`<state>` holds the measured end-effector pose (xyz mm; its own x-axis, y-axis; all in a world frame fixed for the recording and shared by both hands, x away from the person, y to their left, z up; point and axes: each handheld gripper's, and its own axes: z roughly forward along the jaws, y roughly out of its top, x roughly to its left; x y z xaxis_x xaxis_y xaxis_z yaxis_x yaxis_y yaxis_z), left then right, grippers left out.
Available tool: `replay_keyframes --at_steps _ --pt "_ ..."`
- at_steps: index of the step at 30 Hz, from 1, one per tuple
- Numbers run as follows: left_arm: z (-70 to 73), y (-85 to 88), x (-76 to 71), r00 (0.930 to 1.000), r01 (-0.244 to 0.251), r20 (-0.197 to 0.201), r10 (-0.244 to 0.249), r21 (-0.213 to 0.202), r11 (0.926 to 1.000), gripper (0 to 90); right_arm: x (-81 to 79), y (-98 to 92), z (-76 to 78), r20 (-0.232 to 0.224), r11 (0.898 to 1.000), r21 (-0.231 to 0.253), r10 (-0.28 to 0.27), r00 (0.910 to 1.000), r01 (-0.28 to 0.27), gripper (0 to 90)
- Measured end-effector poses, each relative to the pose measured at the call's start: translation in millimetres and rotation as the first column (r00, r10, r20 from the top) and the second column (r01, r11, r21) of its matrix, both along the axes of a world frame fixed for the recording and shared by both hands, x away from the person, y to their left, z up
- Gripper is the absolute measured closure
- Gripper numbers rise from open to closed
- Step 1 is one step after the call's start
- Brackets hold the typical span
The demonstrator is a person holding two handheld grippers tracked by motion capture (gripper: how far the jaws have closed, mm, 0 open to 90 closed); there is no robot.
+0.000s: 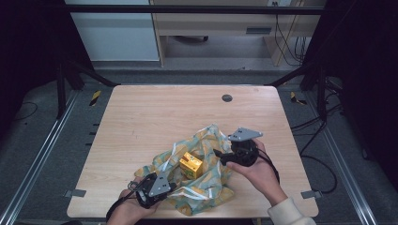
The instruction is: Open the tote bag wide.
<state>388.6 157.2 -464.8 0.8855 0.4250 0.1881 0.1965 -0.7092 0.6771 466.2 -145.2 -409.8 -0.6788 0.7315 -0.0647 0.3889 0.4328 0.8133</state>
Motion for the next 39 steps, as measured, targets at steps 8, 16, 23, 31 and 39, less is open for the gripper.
replay_keyframes --at_steps 8,16,23,31,39 --pt "-3.0 -3.5 -0.7 0.9999 0.013 -0.004 -0.013 0.014 0.9998 89.0 -26.4 -10.3 -32.4 -0.074 0.999 -0.039 -0.007 0.9973 0.004 29.1" --pt "-4.8 -5.7 -1.0 0.9999 0.017 0.002 -0.017 0.014 0.9997 89.0 -33.4 -7.5 -48.5 -0.122 0.998 -0.021 0.058 0.9908 -0.061 63.3" --pt "-5.1 -5.6 -1.2 0.9998 0.019 0.003 -0.019 0.016 0.9997 89.0 -36.9 -6.1 -55.3 -0.139 0.995 -0.037 0.09 0.9861 -0.096 88.5" --pt "-9.8 -7.6 -1.3 0.9992 0.039 -0.01 -0.039 0.065 0.9971 89.0 -45.1 -14.2 -63.7 -0.166 0.994 -0.063 0.084 0.9826 -0.095 89.4" --pt "-14.0 -7.7 0.1 0.9989 0.039 -0.027 -0.037 0.093 0.9949 89.0 -43.4 -16.3 -67.8 -0.185 0.993 -0.079 0.073 0.98 -0.088 90.0"
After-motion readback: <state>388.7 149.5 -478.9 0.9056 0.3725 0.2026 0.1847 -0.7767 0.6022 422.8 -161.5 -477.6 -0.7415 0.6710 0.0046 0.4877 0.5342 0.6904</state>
